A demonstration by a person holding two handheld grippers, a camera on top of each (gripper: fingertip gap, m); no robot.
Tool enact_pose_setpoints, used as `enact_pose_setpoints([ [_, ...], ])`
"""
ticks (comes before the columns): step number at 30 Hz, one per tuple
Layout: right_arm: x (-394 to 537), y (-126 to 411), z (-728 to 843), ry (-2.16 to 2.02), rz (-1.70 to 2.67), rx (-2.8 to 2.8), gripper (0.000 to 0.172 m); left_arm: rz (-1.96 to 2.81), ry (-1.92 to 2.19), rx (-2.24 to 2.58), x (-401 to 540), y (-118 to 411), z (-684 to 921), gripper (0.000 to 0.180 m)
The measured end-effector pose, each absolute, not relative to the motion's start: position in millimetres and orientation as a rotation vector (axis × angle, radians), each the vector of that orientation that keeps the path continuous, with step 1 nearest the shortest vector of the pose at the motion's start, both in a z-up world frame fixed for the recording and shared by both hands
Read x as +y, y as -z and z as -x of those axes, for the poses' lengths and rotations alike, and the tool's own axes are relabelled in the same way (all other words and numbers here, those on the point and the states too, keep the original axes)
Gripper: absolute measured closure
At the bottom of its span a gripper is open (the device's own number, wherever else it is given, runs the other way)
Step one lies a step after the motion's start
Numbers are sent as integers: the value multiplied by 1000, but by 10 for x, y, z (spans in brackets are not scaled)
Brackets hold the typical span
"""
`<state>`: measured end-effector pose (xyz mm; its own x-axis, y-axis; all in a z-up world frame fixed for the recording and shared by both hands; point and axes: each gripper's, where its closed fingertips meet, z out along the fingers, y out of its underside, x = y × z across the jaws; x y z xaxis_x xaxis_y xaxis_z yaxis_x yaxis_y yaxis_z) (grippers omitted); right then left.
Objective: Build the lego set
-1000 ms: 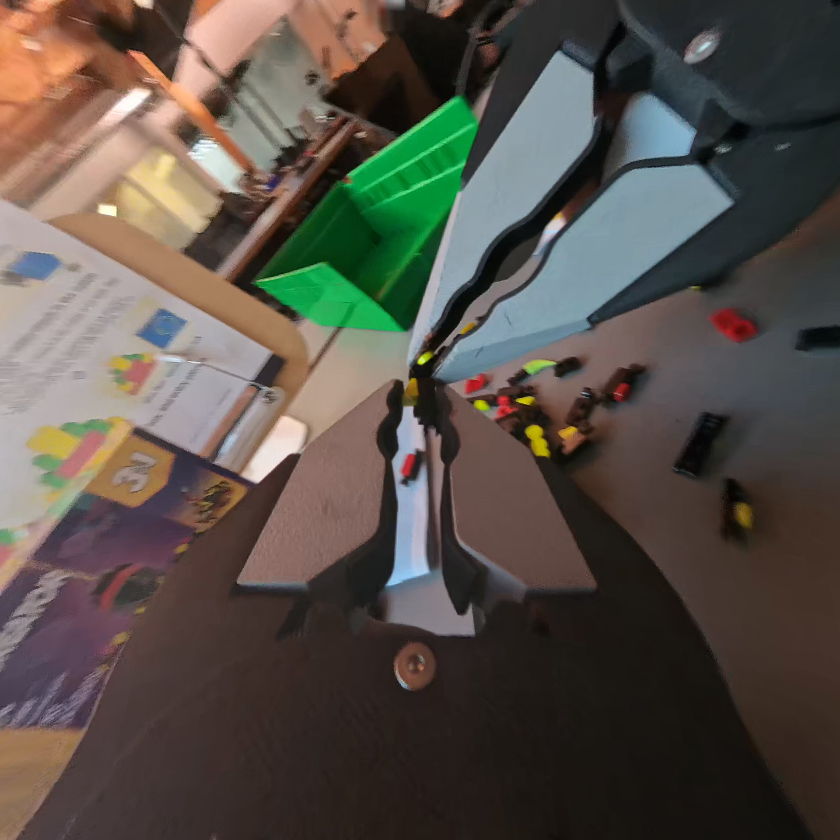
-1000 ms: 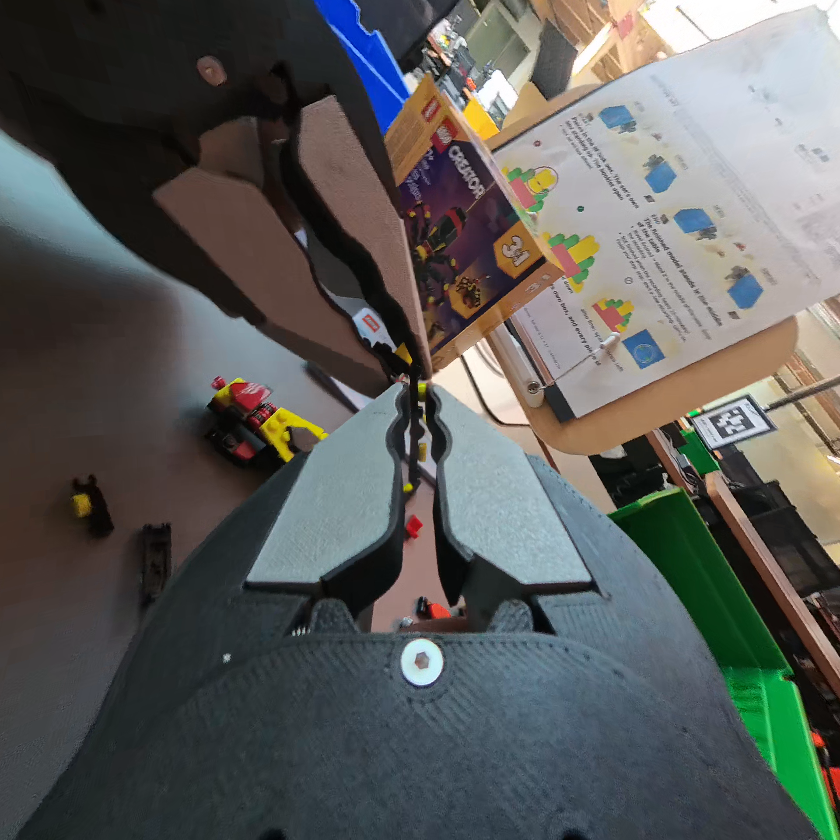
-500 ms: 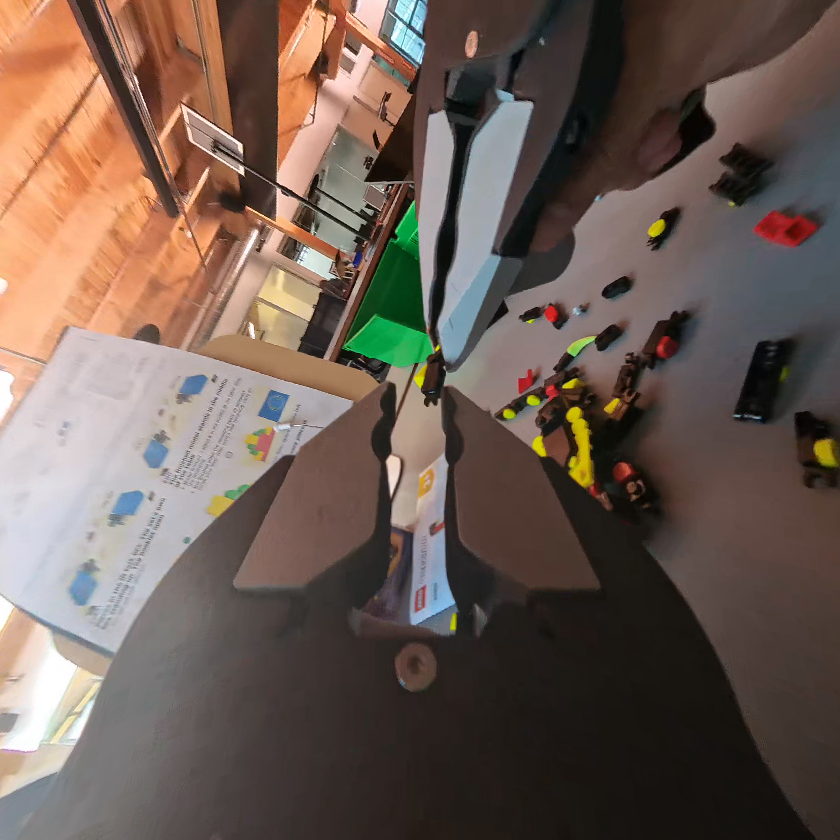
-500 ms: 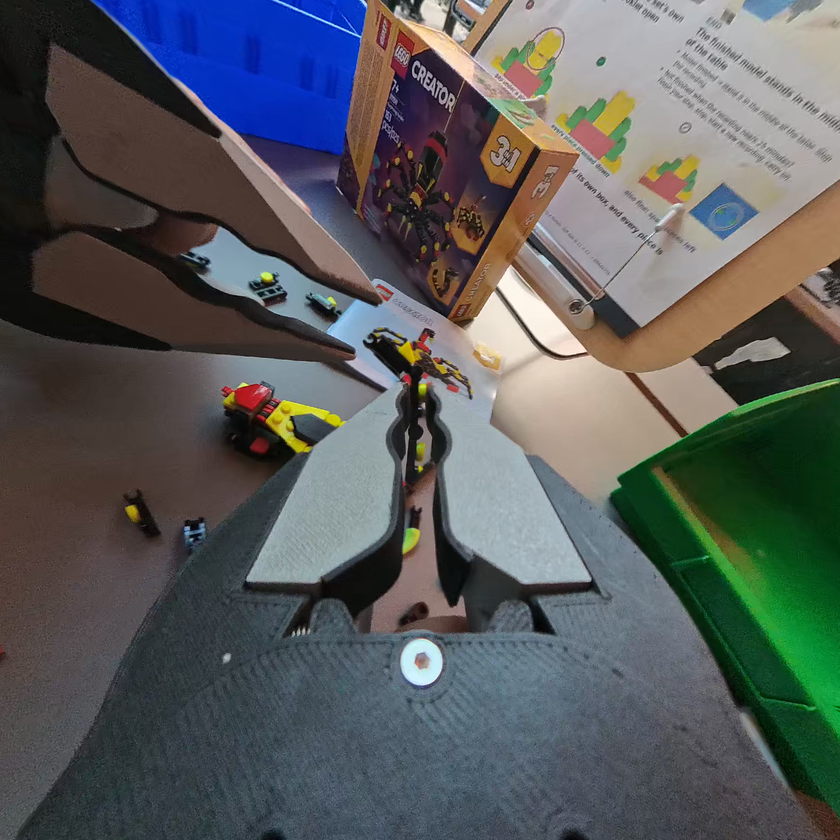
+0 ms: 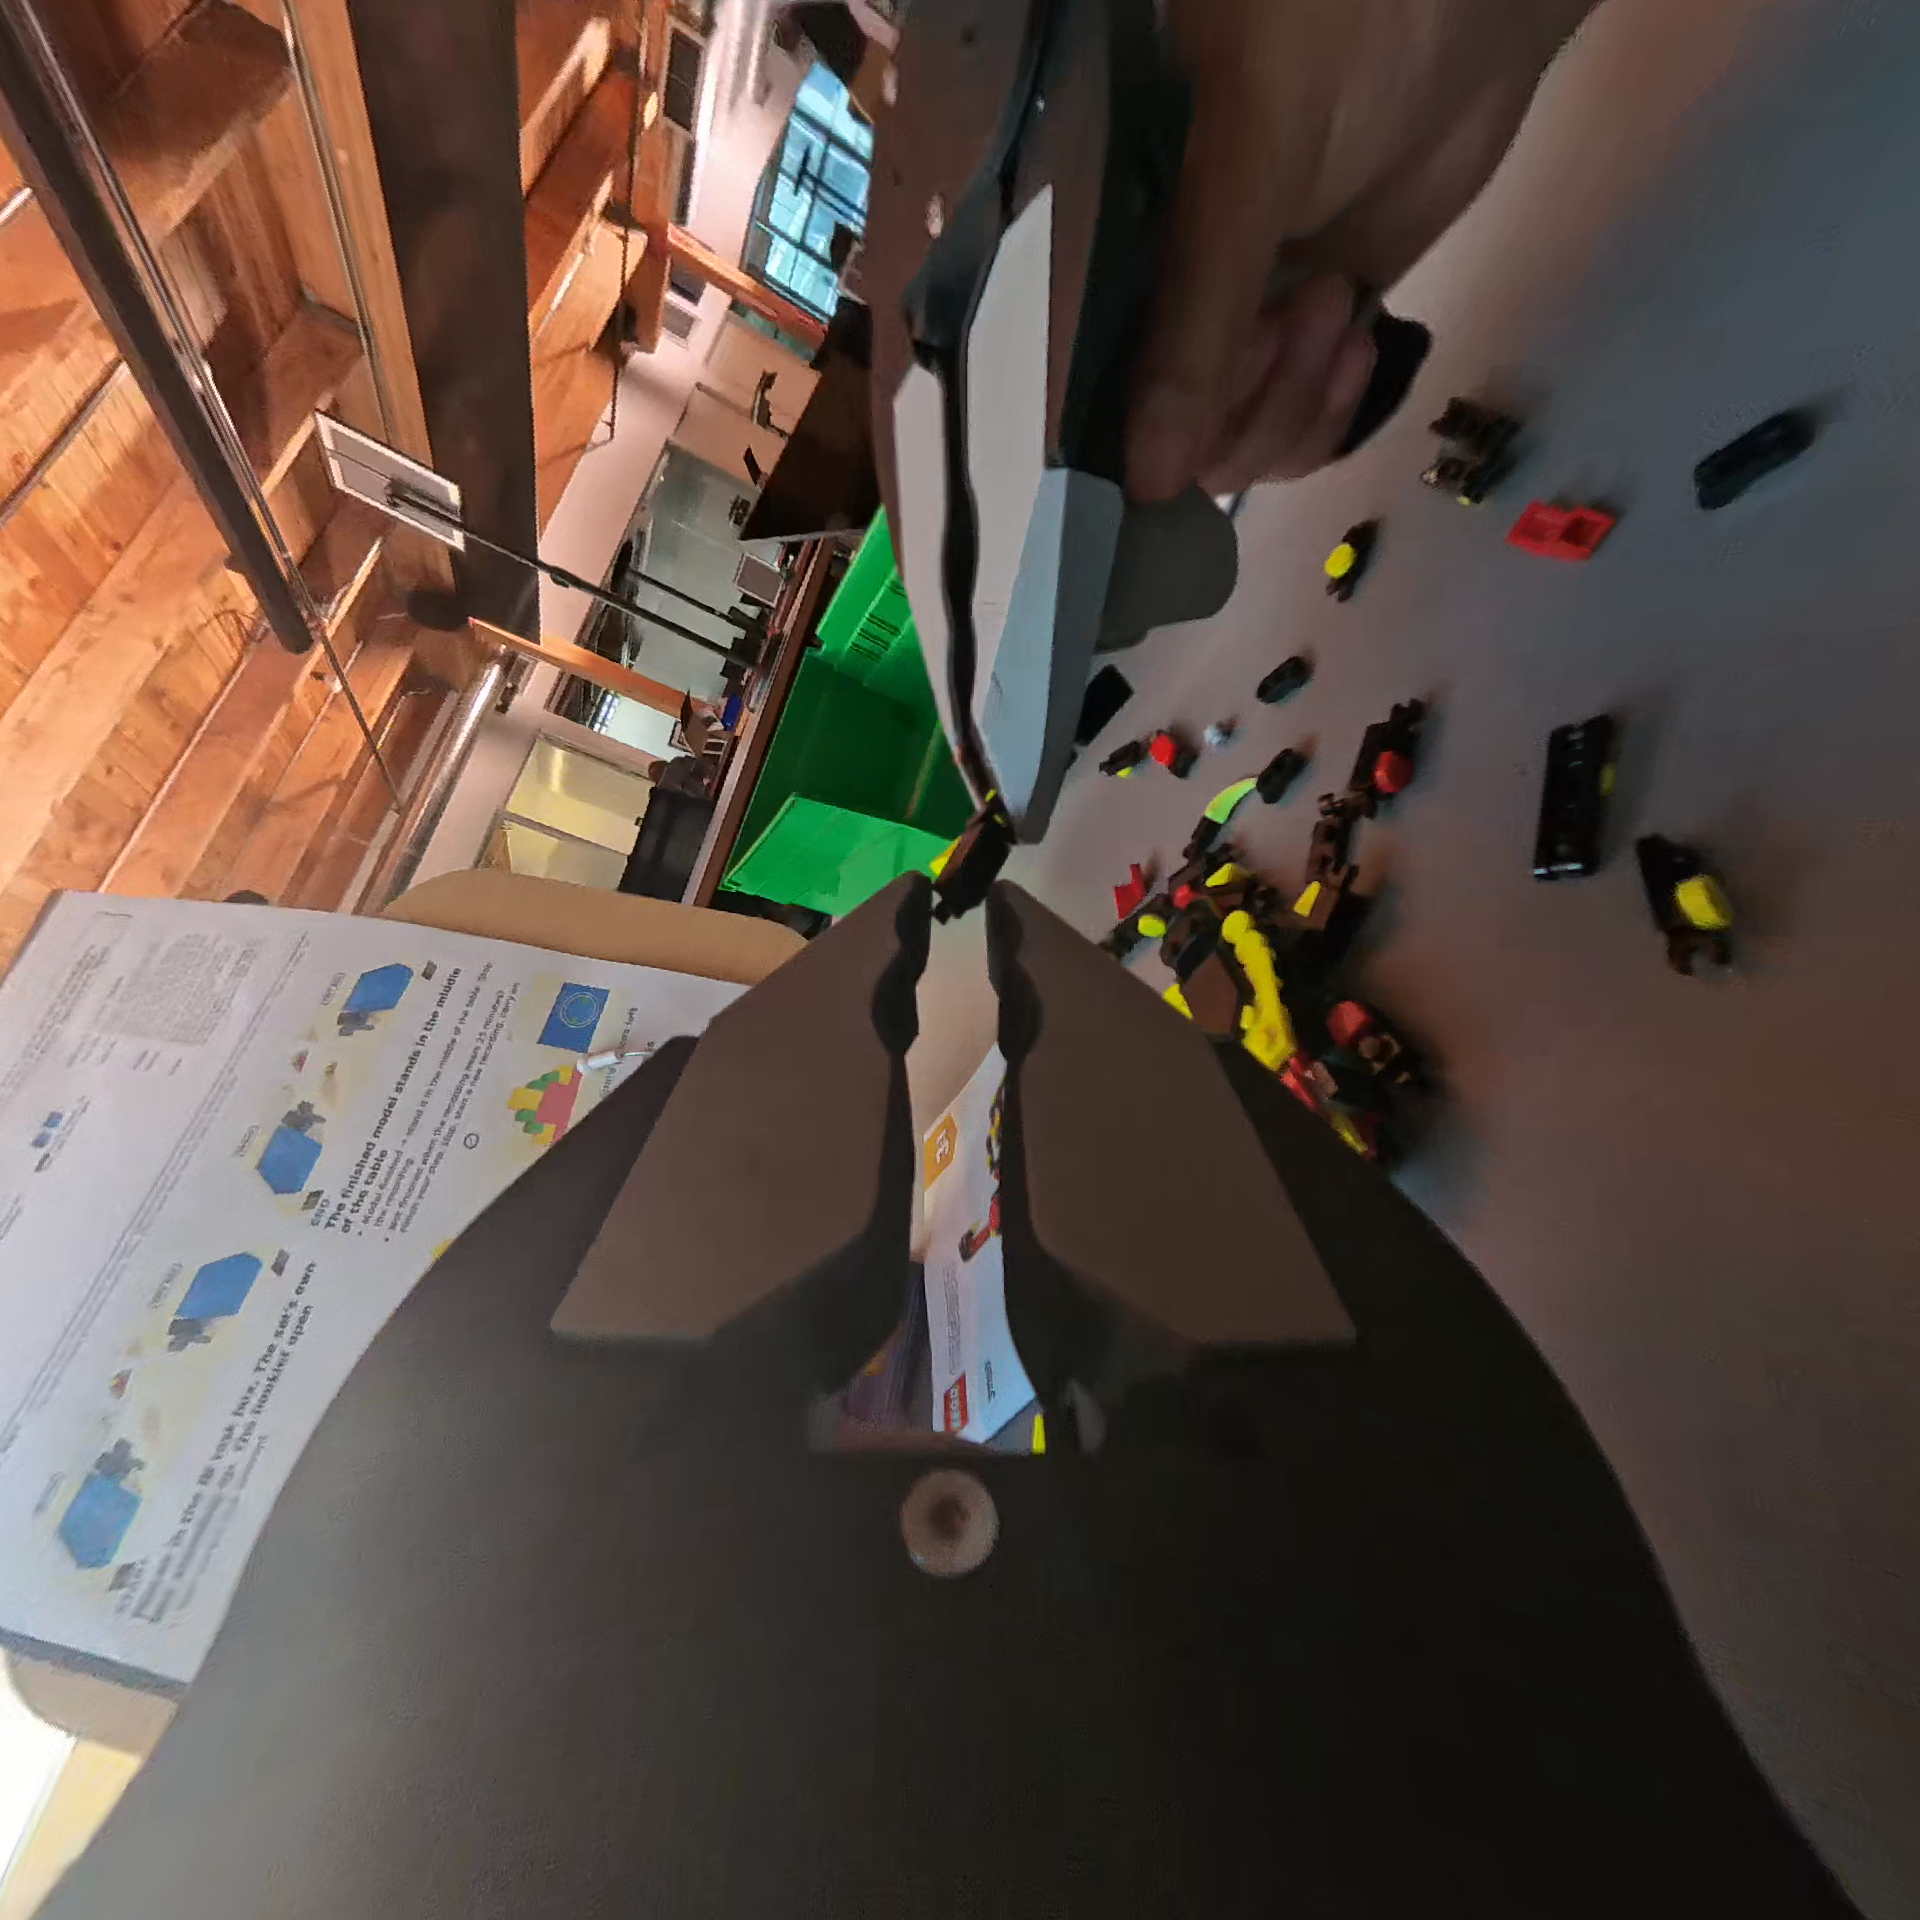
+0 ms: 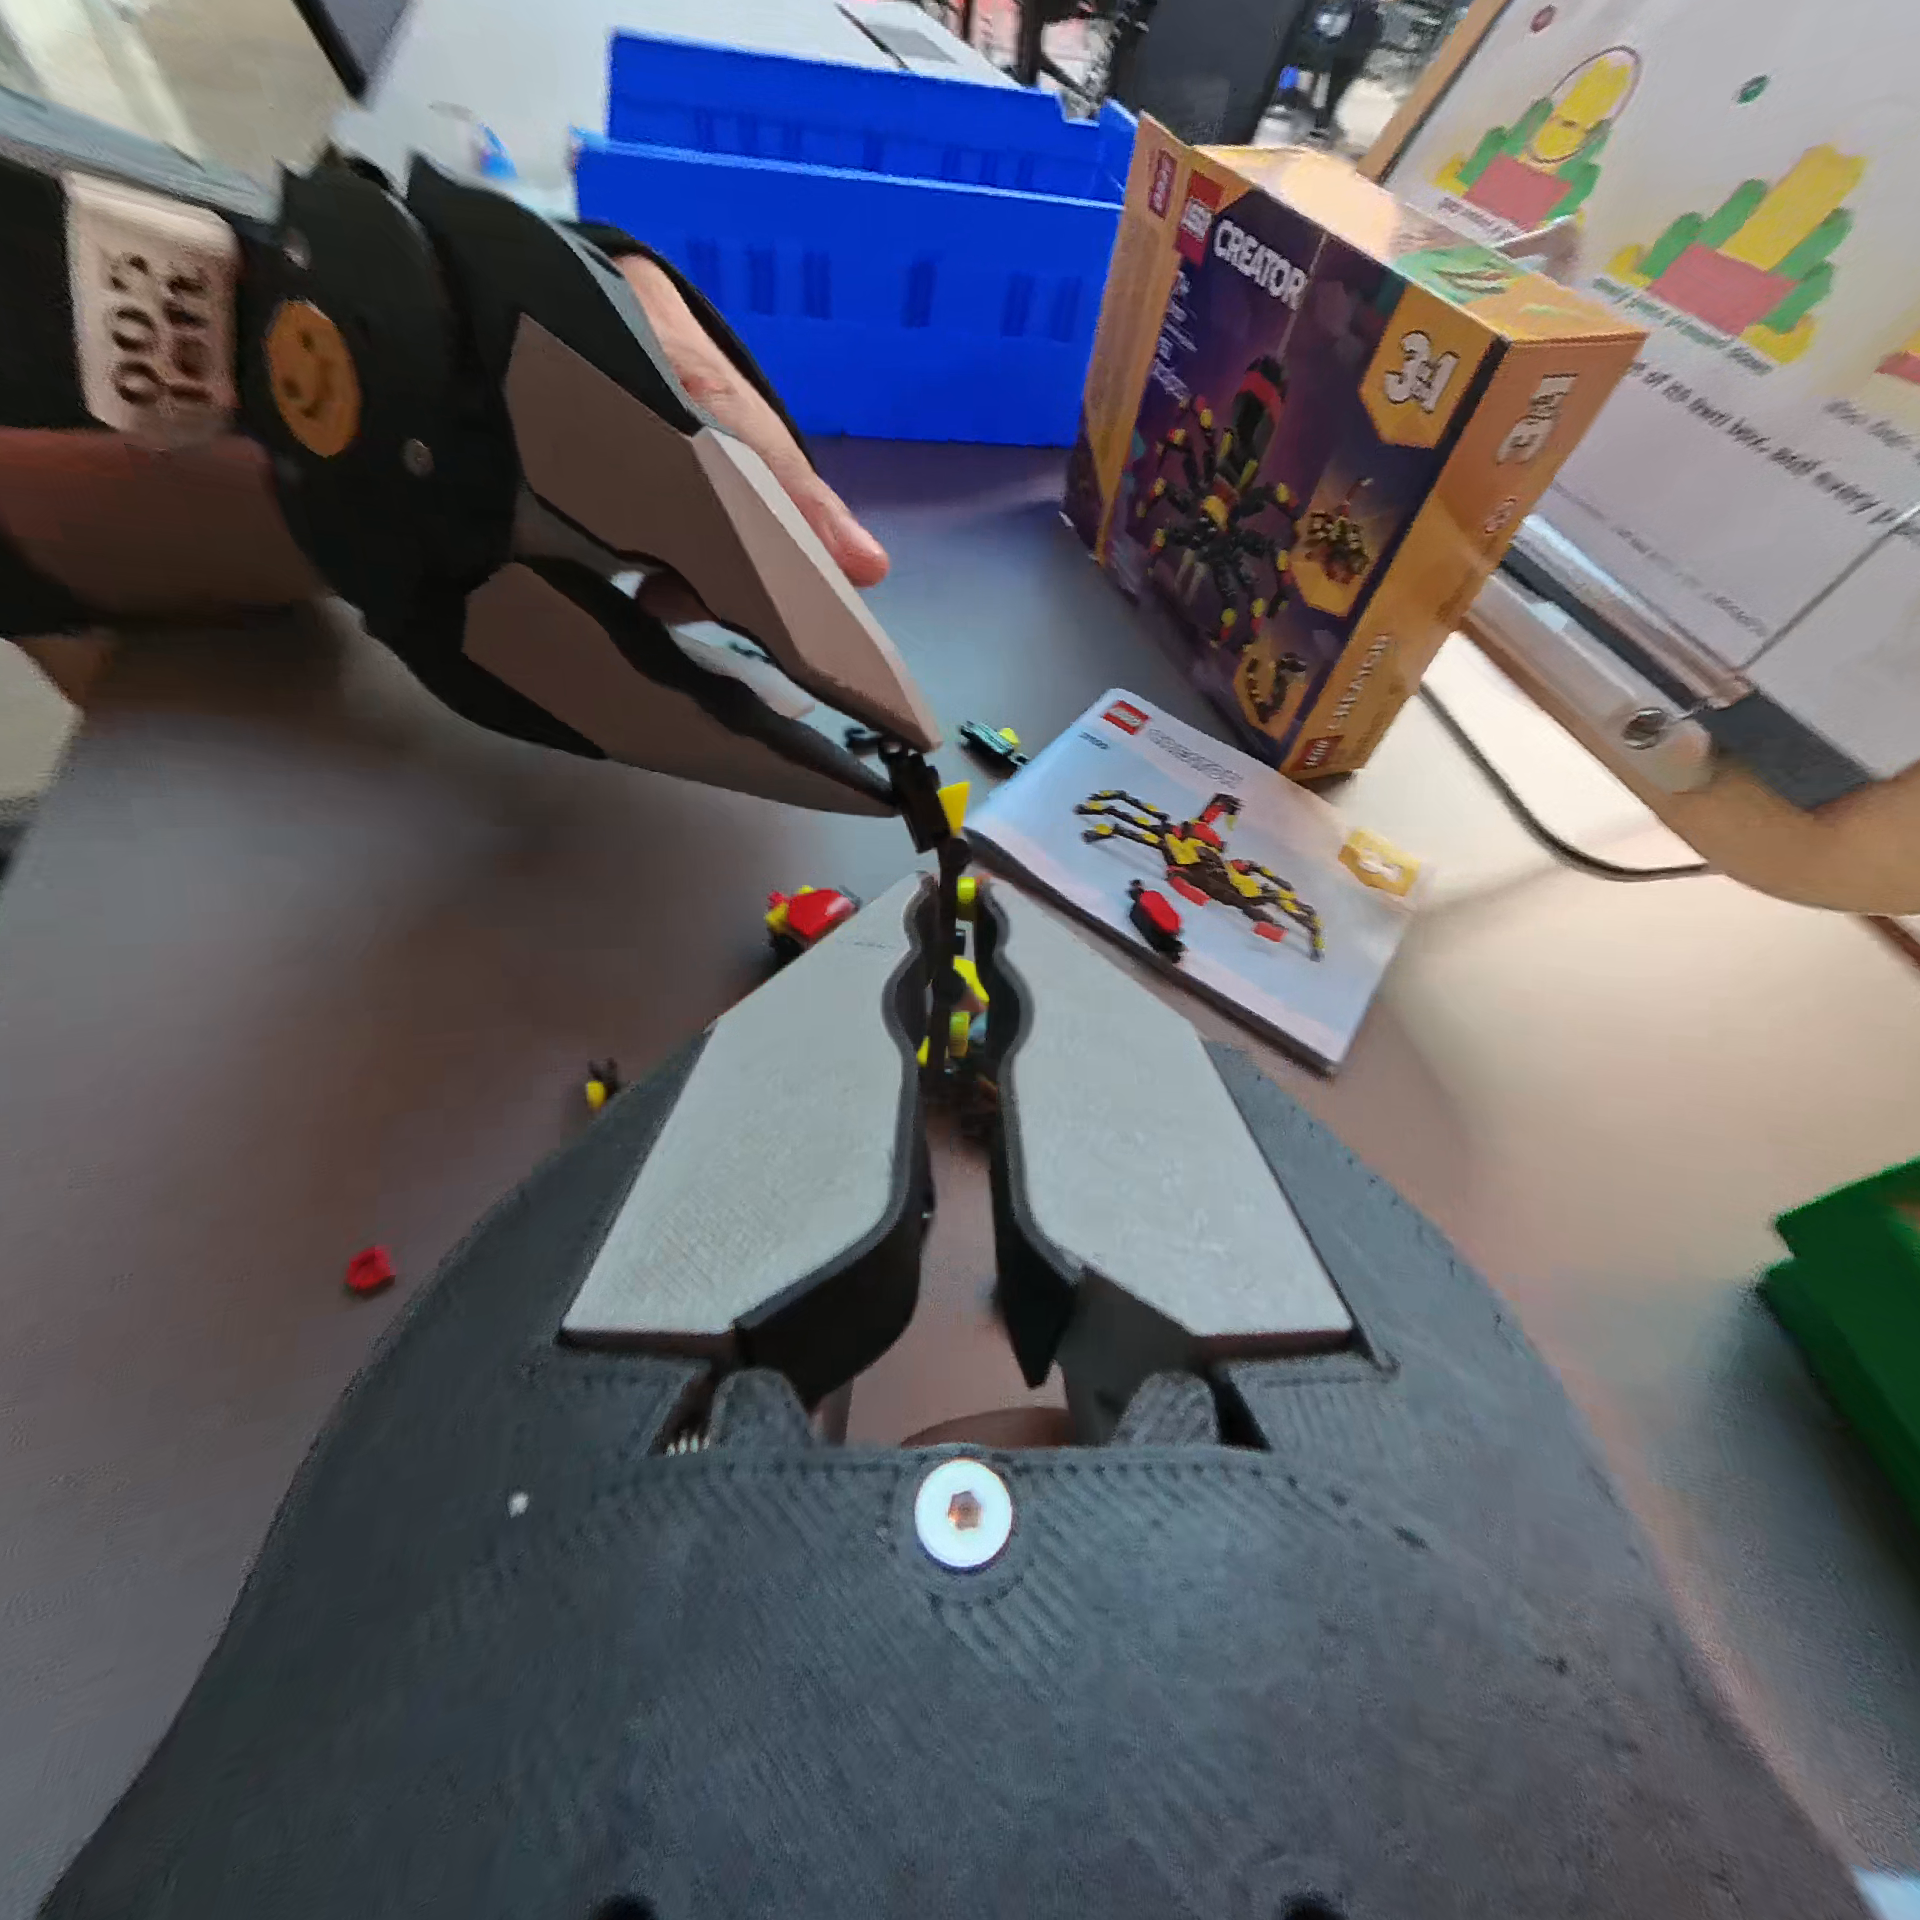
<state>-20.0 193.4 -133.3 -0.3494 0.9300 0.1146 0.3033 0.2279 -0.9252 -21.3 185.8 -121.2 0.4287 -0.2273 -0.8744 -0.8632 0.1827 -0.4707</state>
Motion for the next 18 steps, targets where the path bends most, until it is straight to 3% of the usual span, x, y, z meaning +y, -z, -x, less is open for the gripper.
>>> enact_pose_setpoints([
  [4,1820,1300,130,-1448,1233,-1817,169,1327,-451,1053,1778,1150,131,172],
  [9,1698,1305,98,-1581,1232,-1850,169,1330,-586,1081,1839,1225,174,176],
  [12,1721,1388,167,-1367,1193,-1865,169,1380,-623,1097,1886,1332,235,176],
  [16,1956,1458,232,-902,1045,-1842,168,1546,-468,1041,1914,1474,281,148],
  [18,1965,1491,230,-716,915,-1866,169,1567,-417,992,1933,1464,275,146],
])
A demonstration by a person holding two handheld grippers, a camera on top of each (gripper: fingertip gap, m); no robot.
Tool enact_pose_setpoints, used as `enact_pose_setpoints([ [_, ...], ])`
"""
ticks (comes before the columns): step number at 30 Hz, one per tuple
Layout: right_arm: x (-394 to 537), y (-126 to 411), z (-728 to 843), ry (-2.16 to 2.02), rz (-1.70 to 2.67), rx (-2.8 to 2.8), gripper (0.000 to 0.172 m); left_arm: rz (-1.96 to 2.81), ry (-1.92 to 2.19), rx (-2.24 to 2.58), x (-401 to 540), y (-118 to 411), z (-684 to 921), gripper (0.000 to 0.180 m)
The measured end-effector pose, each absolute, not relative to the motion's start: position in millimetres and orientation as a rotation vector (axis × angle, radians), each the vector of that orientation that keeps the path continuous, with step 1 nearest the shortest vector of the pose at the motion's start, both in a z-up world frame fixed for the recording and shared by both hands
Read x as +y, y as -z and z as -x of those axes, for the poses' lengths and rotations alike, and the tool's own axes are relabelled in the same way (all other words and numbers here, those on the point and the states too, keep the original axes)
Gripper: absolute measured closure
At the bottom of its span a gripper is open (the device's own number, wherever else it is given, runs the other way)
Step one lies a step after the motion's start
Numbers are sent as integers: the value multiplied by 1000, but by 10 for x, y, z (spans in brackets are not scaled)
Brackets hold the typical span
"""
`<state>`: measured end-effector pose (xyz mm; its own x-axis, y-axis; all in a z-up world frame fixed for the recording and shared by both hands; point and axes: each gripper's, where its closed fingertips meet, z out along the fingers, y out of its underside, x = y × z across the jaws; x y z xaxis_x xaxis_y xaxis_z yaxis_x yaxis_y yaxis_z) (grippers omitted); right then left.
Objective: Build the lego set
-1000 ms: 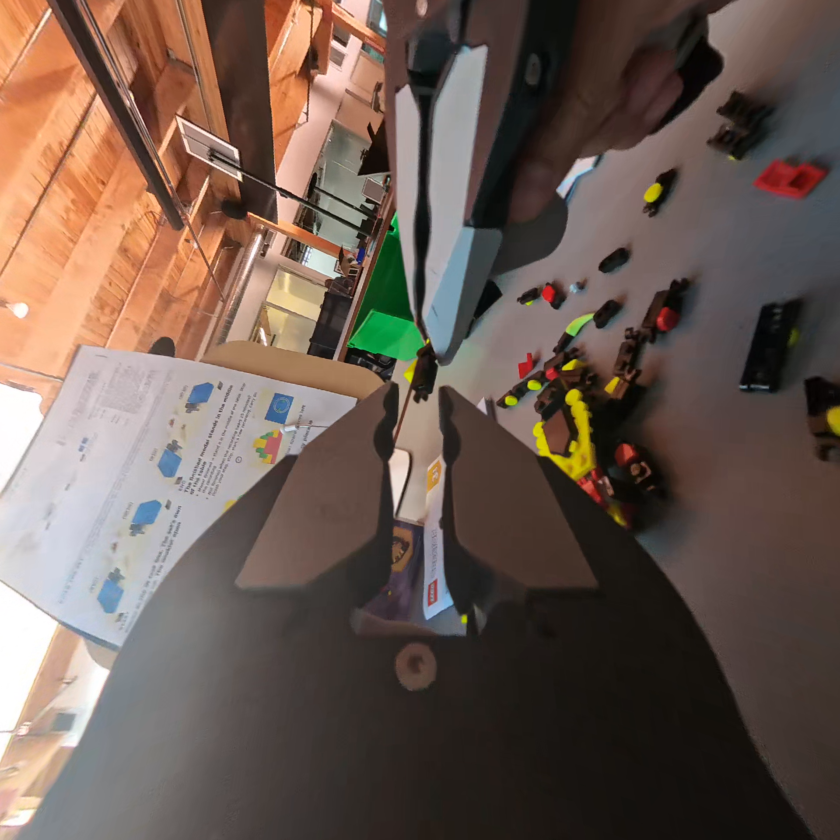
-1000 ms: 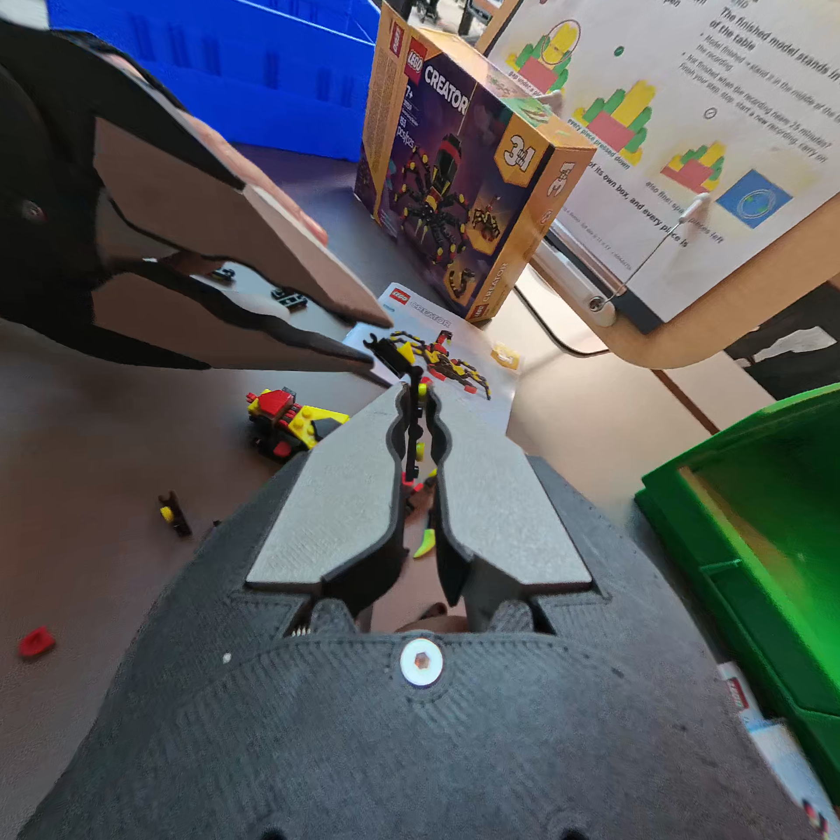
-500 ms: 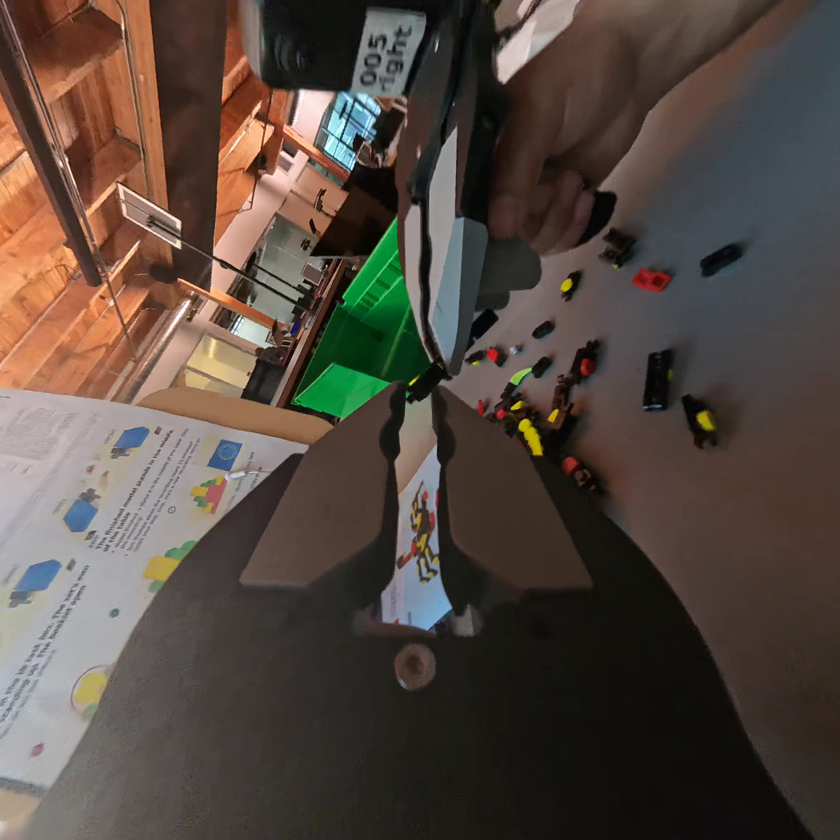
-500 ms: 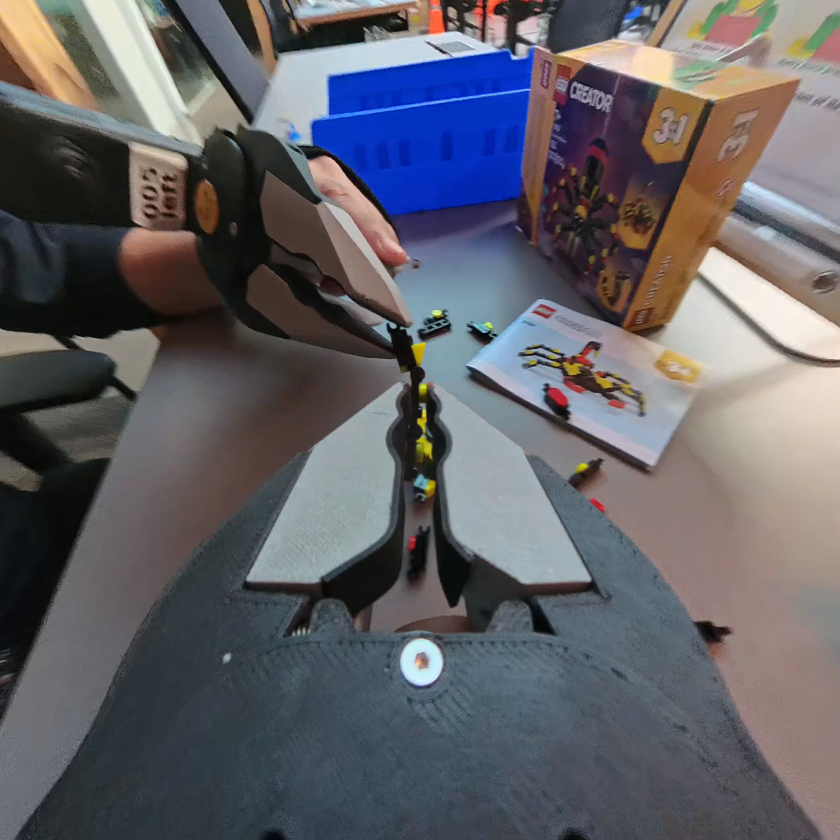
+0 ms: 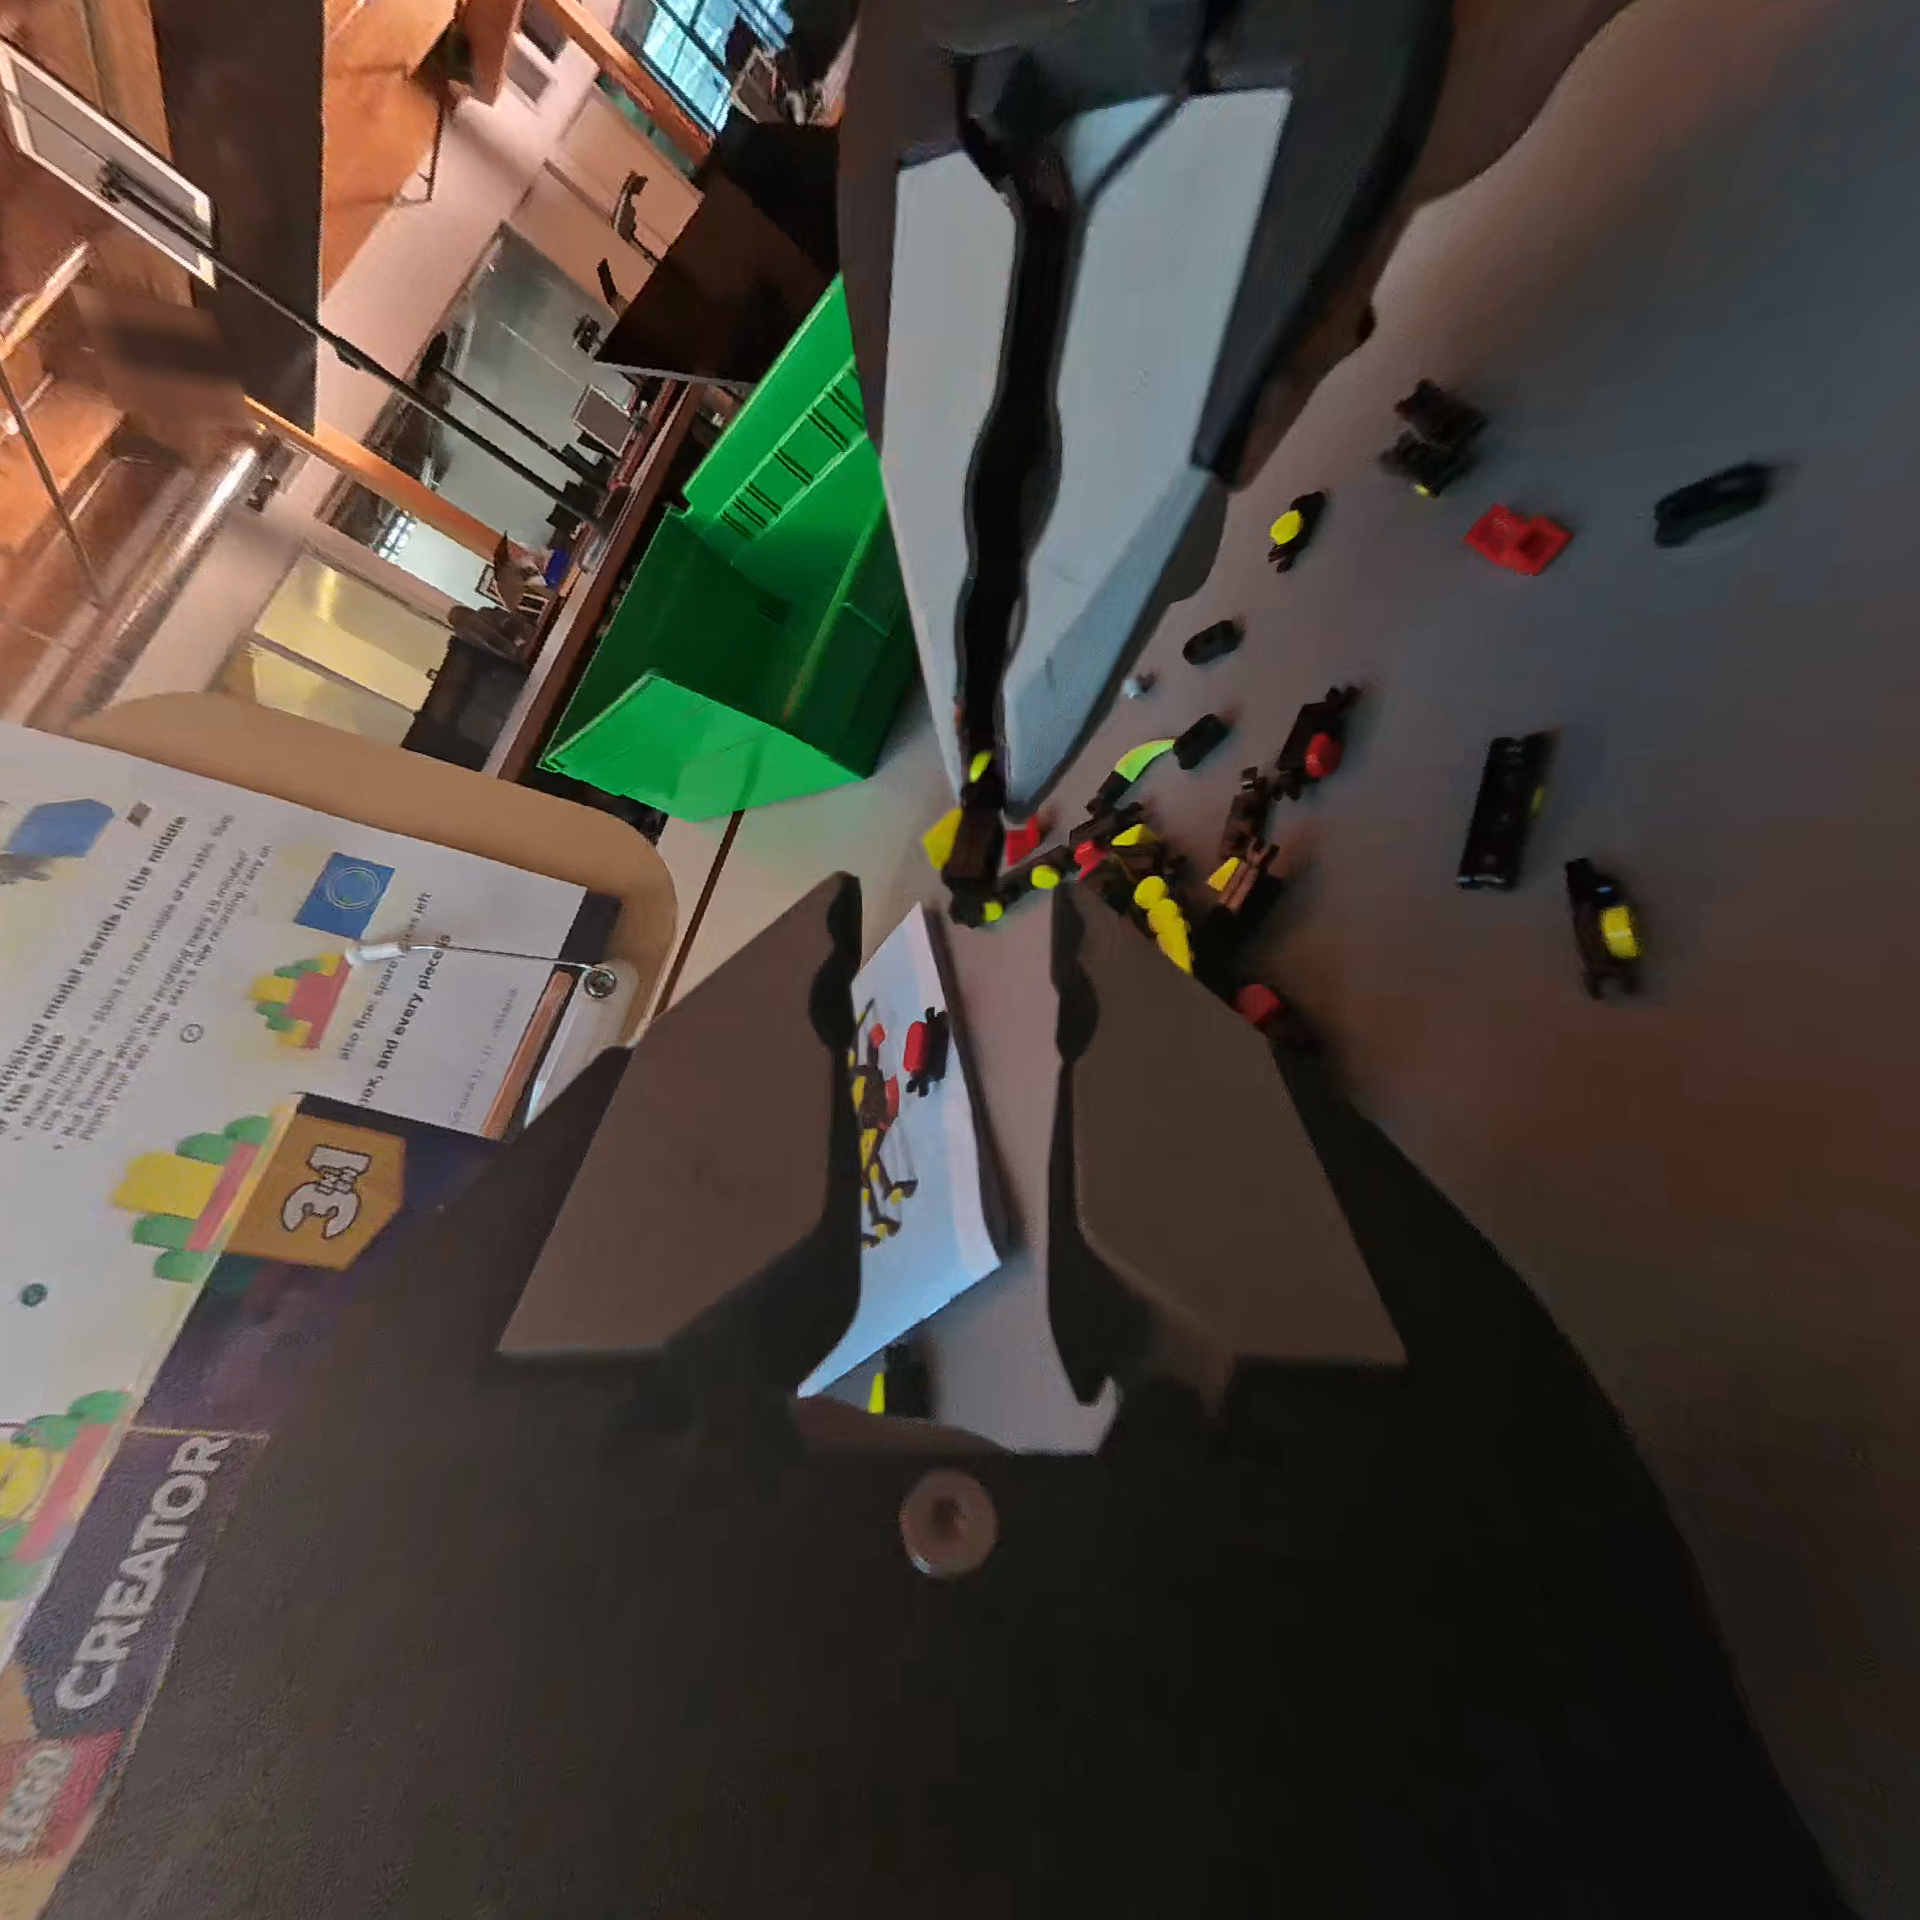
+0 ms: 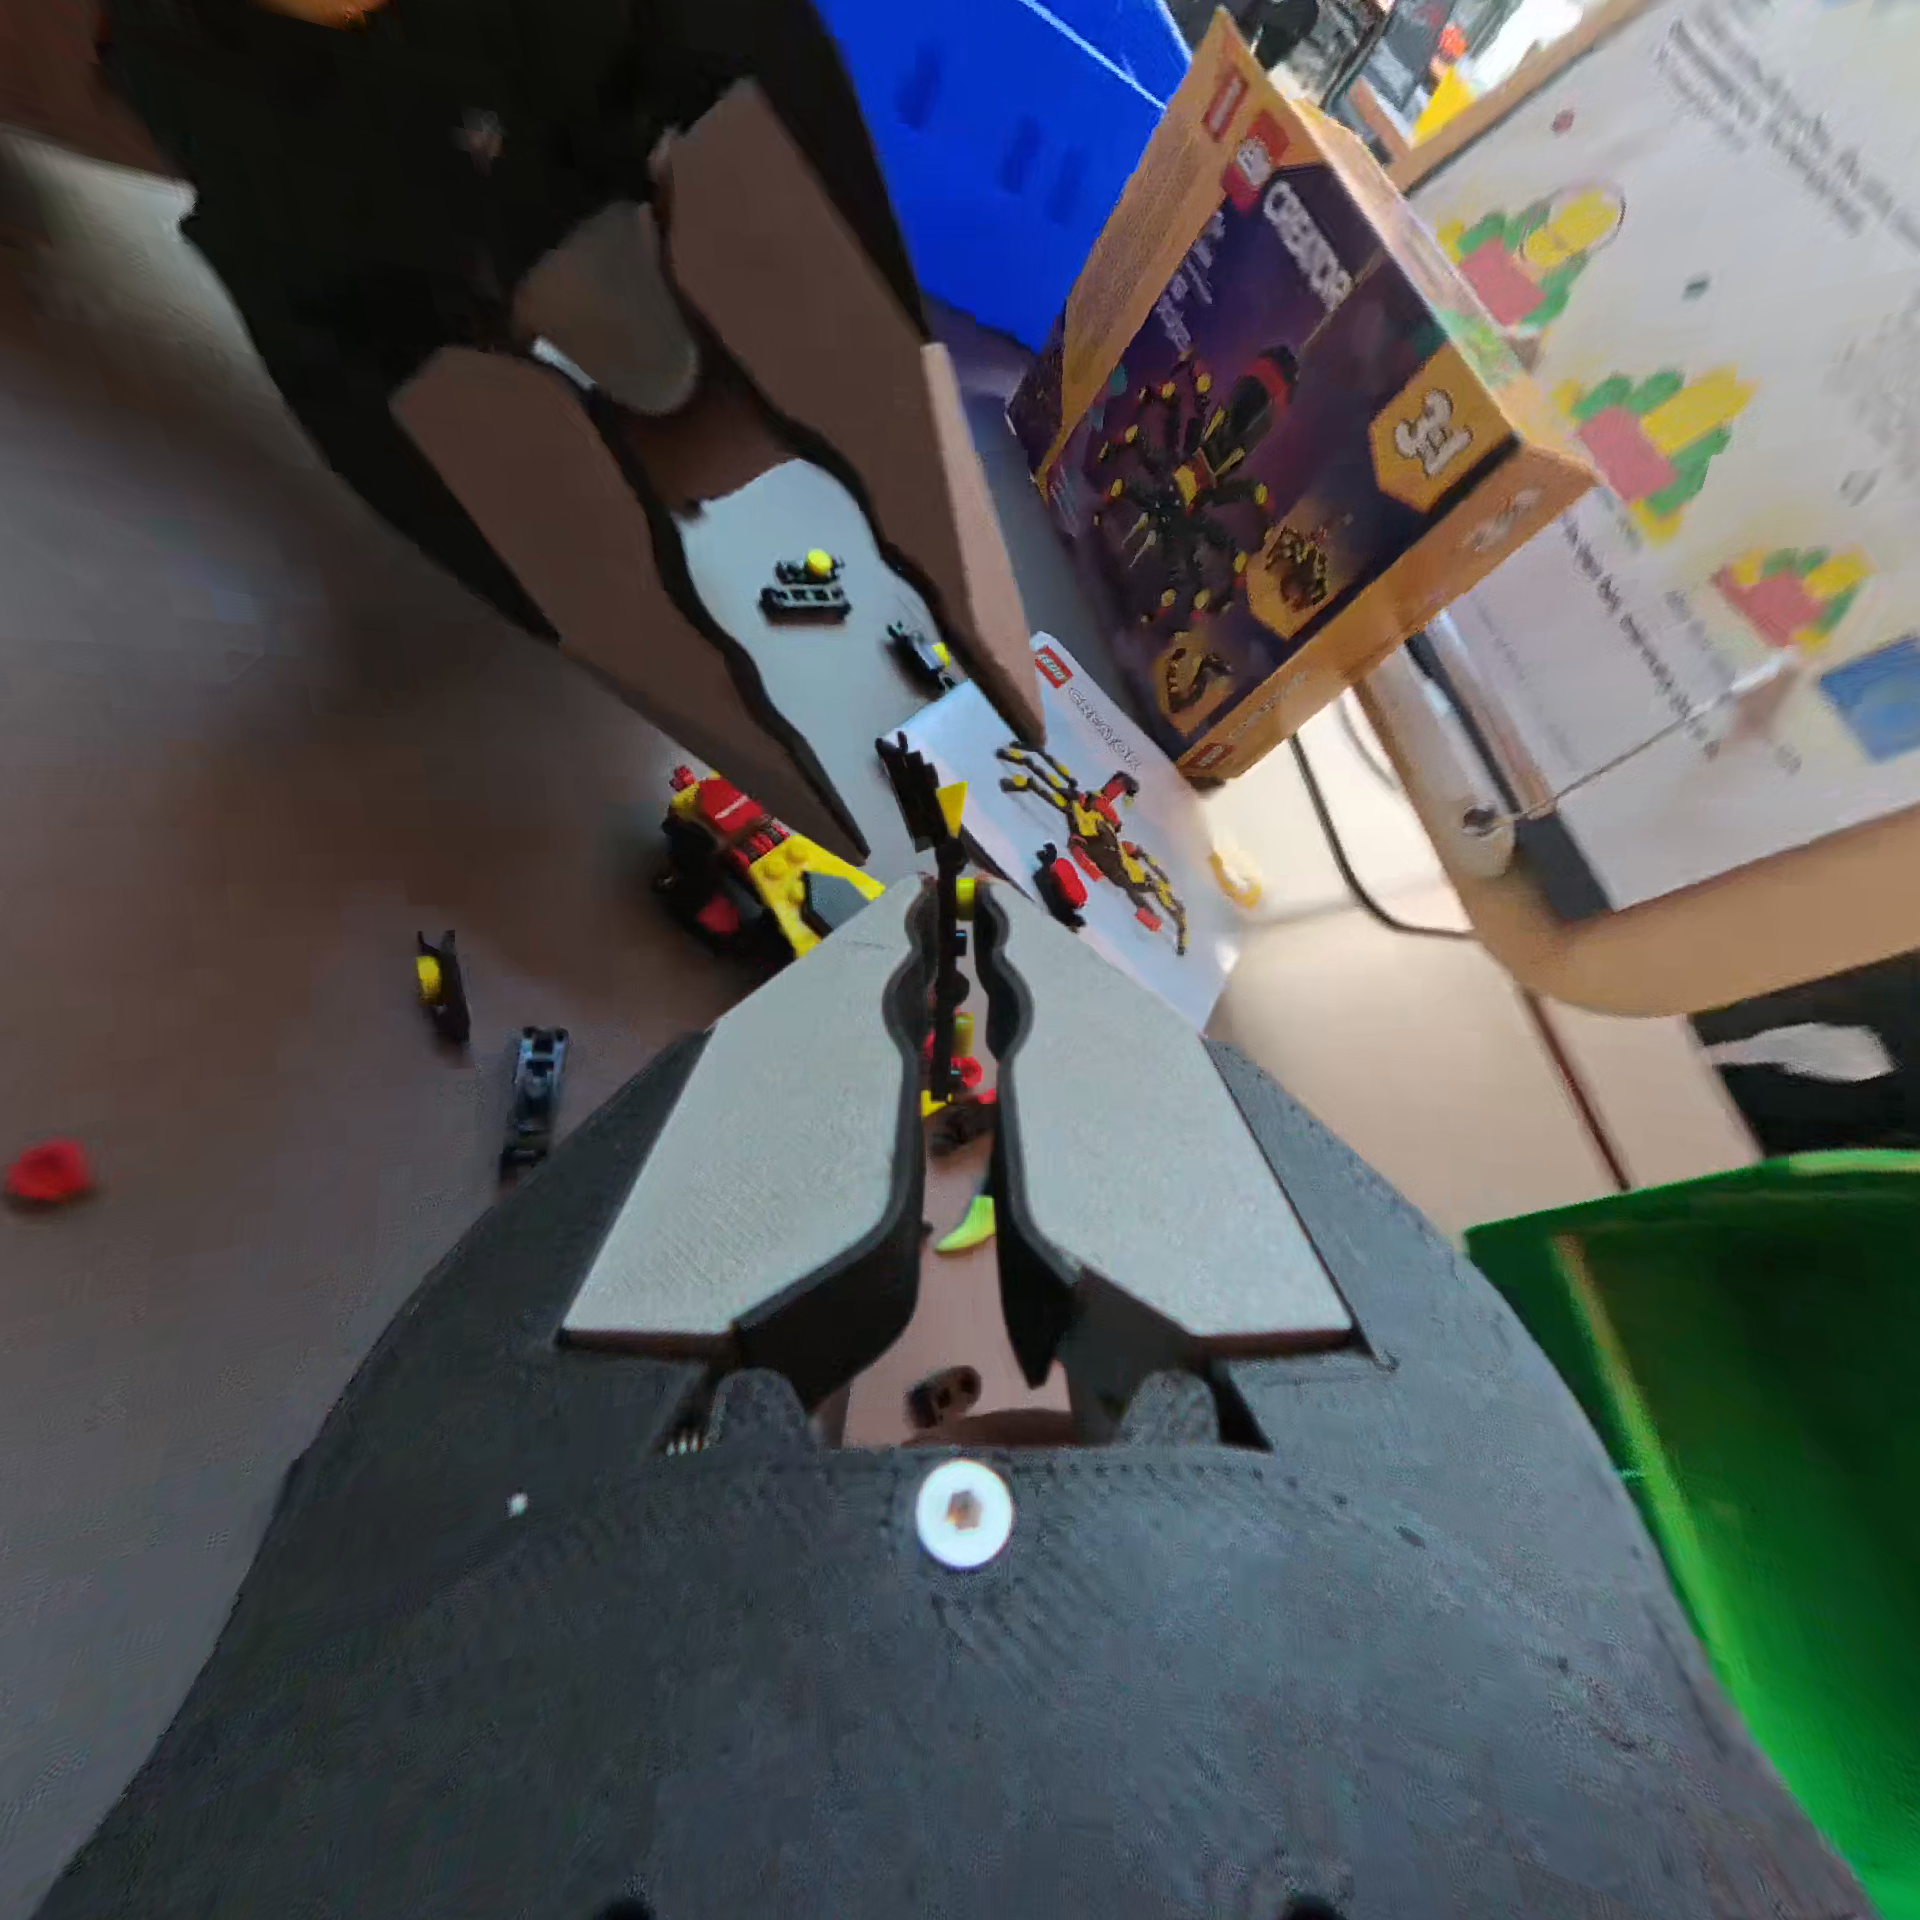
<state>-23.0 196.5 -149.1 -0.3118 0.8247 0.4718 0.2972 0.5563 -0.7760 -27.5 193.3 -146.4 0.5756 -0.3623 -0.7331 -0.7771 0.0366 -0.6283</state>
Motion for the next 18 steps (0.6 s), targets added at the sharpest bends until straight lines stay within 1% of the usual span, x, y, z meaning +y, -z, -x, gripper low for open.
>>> enact_pose_setpoints([
  [2,1871,1508,234,-626,798,-1881,168,1557,-360,983,1922,1467,198,151],
  [4,1833,1499,247,-586,758,-1865,168,1556,-347,1020,1899,1508,137,165],
  [5,1849,1500,249,-572,751,-1861,168,1557,-376,1037,1905,1517,152,169],
  [8,1871,1444,242,-600,744,-1827,169,1556,-358,1001,1915,1450,171,169],
  [10,1958,1443,229,-549,744,-1825,165,1561,-362,968,1924,1400,243,169],
  [18,2078,1398,192,-526,759,-1810,170,1555,-339,903,1923,1310,304,169],
])
